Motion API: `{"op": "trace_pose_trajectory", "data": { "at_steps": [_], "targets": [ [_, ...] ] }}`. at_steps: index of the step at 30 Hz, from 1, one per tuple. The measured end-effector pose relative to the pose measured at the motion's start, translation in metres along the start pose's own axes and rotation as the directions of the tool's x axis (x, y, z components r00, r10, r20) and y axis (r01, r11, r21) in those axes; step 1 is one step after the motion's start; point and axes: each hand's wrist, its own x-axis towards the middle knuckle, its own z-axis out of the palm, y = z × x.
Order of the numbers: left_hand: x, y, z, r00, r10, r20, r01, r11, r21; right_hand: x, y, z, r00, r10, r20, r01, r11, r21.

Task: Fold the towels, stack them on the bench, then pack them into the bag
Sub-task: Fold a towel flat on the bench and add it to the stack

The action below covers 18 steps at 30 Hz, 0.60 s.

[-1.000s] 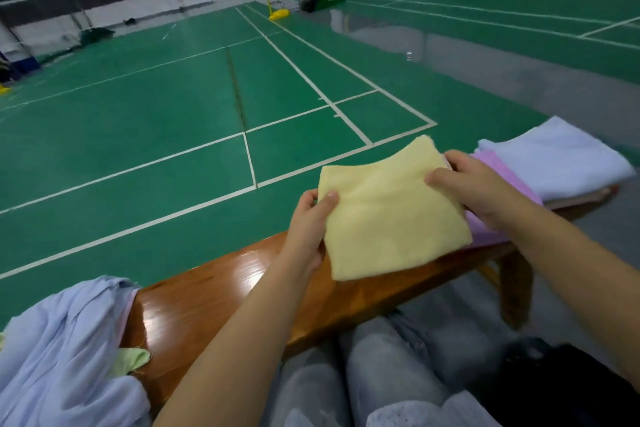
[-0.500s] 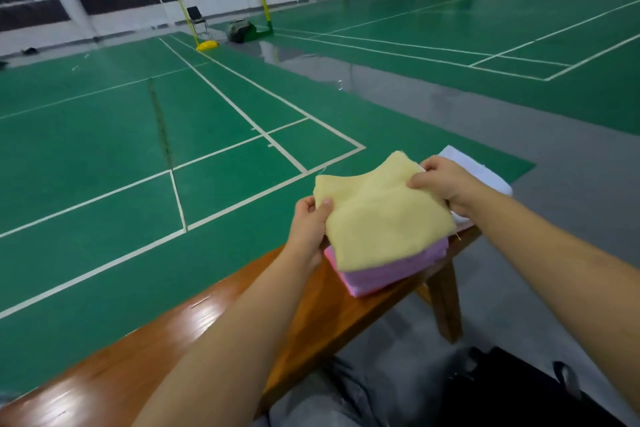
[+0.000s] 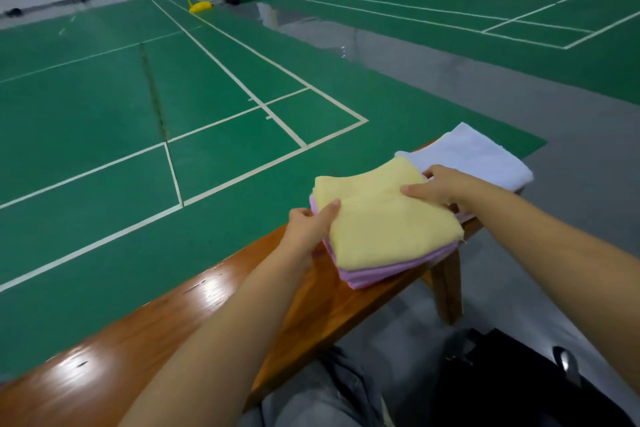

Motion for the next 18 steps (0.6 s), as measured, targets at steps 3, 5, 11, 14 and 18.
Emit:
{"op": "trace_pose_trajectory", "data": {
  "at_steps": [3,5,11,14,18],
  "targets": [
    [-0.006,0.002,-0.002,0.972,-0.143,0.188,0.158,0.985,-0.068,0.002,-0.004,0.002,0.999,0.018,0.041,-0.02,0.999,0.051],
    [-0.006,0.002,-0.003,0.972,-0.129,0.197,0.15,0.984,-0.097,0.004,-0.009,0.003,0.999,0.003,0.037,-0.007,0.996,0.093],
    [0.004,0.004,0.004,0.989,-0.023,0.149,0.054,0.977,-0.206,0.011,-0.03,-0.006,0.987,-0.096,-0.129,0.117,0.979,0.169],
    [0.007,-0.002,0.01,0.993,-0.047,0.106,0.067,0.98,-0.188,0.018,-0.024,-0.004,0.994,-0.064,-0.086,0.067,0.997,0.033],
    [0.006,-0.012,0.01,0.991,-0.07,0.116,0.089,0.982,-0.168,0.018,-0.011,0.004,0.998,-0.021,-0.051,0.022,1.0,0.022]
  ]
}}
